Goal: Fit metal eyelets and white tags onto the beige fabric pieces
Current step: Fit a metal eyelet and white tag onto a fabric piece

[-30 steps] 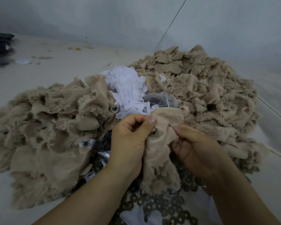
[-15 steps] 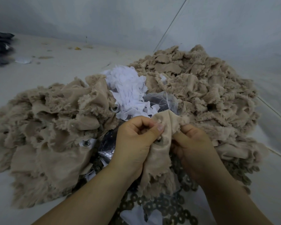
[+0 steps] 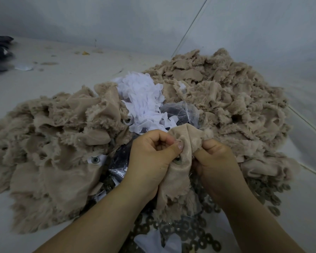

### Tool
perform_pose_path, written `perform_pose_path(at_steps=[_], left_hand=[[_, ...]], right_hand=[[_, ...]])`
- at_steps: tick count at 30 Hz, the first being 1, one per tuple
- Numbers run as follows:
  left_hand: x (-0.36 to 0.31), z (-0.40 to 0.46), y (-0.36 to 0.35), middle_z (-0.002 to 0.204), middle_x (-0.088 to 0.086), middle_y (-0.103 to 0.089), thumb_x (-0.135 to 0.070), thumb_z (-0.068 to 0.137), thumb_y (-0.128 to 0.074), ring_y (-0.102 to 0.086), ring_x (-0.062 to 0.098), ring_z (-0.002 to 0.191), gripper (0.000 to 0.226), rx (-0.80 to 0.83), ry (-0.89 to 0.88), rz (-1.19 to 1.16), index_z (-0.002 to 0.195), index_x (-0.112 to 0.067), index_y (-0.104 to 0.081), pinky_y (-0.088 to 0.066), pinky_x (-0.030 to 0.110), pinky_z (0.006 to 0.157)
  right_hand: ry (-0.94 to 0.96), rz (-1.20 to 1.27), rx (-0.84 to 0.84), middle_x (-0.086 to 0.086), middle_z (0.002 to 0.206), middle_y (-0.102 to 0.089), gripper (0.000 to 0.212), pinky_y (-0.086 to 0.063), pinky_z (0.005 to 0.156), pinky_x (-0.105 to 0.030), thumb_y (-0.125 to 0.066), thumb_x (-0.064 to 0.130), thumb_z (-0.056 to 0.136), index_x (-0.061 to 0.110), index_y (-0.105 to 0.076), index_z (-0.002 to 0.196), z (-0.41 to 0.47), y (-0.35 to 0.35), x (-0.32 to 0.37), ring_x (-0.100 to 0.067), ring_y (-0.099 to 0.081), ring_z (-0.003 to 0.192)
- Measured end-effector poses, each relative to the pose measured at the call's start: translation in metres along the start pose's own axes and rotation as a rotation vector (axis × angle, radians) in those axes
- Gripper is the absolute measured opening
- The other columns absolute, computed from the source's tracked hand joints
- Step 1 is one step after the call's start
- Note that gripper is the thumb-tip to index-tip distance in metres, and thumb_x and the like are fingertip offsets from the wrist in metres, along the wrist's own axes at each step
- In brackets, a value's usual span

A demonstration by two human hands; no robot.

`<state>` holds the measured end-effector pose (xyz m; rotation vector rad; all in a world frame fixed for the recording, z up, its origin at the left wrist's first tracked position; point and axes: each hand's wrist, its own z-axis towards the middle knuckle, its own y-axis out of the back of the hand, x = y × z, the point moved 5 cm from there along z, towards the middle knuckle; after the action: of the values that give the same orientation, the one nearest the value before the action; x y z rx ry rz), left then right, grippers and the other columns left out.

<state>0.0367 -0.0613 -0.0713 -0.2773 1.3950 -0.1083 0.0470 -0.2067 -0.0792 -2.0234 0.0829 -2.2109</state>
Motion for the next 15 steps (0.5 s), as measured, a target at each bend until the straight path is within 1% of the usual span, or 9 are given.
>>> perform_pose_path(at_steps=[3,5,6,8,9,10,12,13,15], left_hand=[[-0.001,0.000,-0.001,0.064,0.007,-0.066,0.003,0.077,-0.078,-0.059,0.016,0.062,0.021,0.013,-0.005,0.023,0.065,-0.013,-0.069,-0.054,0.022,0.062],[-0.001,0.000,-0.002,0.064,0.007,-0.065,0.003,0.077,-0.078,-0.059,0.016,0.062,0.023,0.015,-0.005,0.032,0.063,-0.015,-0.069,-0.054,0.022,0.061],[-0.001,0.000,-0.002,0.064,0.007,-0.064,0.003,0.077,-0.078,-0.058,0.016,0.062,0.023,0.014,-0.002,0.032,0.063,-0.014,-0.069,-0.053,0.022,0.061],[-0.001,0.000,-0.002,0.064,0.007,-0.064,0.002,0.077,-0.078,-0.057,0.016,0.062,0.021,0.011,0.000,0.038,0.065,-0.012,-0.068,-0.053,0.022,0.060],[0.000,-0.001,-0.002,0.065,0.008,-0.063,0.002,0.077,-0.078,-0.057,0.017,0.063,0.019,0.012,-0.001,0.047,0.067,-0.010,-0.067,-0.053,0.022,0.060],[0.000,-0.001,-0.002,0.065,0.009,-0.063,0.001,0.078,-0.077,-0.056,0.018,0.063,0.017,0.014,-0.004,0.056,0.068,-0.008,-0.067,-0.052,0.023,0.061],[0.000,-0.002,-0.003,0.067,0.011,-0.062,0.001,0.079,-0.077,-0.055,0.019,0.064,0.014,0.022,-0.015,0.077,0.071,-0.004,-0.066,-0.052,0.024,0.061],[-0.001,-0.002,-0.003,0.067,0.012,-0.062,0.001,0.079,-0.077,-0.055,0.019,0.064,0.013,0.022,-0.022,0.087,0.072,-0.002,-0.066,-0.052,0.025,0.062],[-0.001,-0.003,-0.002,0.068,0.012,-0.062,0.001,0.079,-0.077,-0.055,0.019,0.064,0.013,0.021,-0.025,0.098,0.072,-0.002,-0.066,-0.052,0.025,0.062]], right_hand=[[-0.022,-0.045,-0.099,-0.024,0.088,-0.074,0.012,-0.061,0.075,-0.054,-0.066,0.004,0.086,0.009,-0.076,0.085,0.001,0.006,-0.005,-0.046,-0.070,0.086],[-0.022,-0.100,-0.152,-0.037,0.089,-0.066,0.007,-0.055,0.072,-0.059,-0.065,-0.001,0.087,0.002,-0.070,0.082,0.001,0.007,-0.006,-0.042,-0.063,0.071],[-0.018,-0.111,-0.171,-0.043,0.090,-0.062,0.007,-0.052,0.070,-0.056,-0.065,-0.002,0.087,-0.001,-0.067,0.080,0.000,0.007,-0.005,-0.037,-0.058,0.070],[0.001,-0.119,-0.191,-0.043,0.087,-0.062,0.010,-0.052,0.070,-0.055,-0.066,-0.004,0.087,-0.005,-0.066,0.077,-0.001,0.006,-0.002,-0.040,-0.058,0.067],[0.019,-0.130,-0.190,-0.037,0.083,-0.066,0.012,-0.056,0.068,-0.055,-0.067,-0.004,0.087,-0.004,-0.068,0.075,-0.001,0.006,-0.001,-0.043,-0.061,0.065],[0.043,-0.147,-0.190,-0.026,0.075,-0.071,0.015,-0.059,0.062,-0.047,-0.067,-0.005,0.086,-0.001,-0.071,0.072,-0.002,0.006,0.001,-0.036,-0.065,0.063],[0.073,-0.156,-0.189,-0.006,0.060,-0.071,0.023,-0.054,0.050,-0.027,-0.066,-0.008,0.085,0.007,-0.072,0.068,-0.003,0.006,0.004,-0.014,-0.064,0.054],[0.073,-0.144,-0.183,-0.002,0.057,-0.070,0.025,-0.051,0.048,-0.021,-0.066,-0.009,0.085,0.008,-0.071,0.068,-0.004,0.005,0.004,-0.008,-0.062,0.051],[0.083,-0.142,-0.187,0.004,0.052,-0.066,0.027,-0.047,0.046,-0.017,-0.065,-0.009,0.085,0.009,-0.070,0.066,-0.004,0.005,0.003,-0.002,-0.057,0.046]])
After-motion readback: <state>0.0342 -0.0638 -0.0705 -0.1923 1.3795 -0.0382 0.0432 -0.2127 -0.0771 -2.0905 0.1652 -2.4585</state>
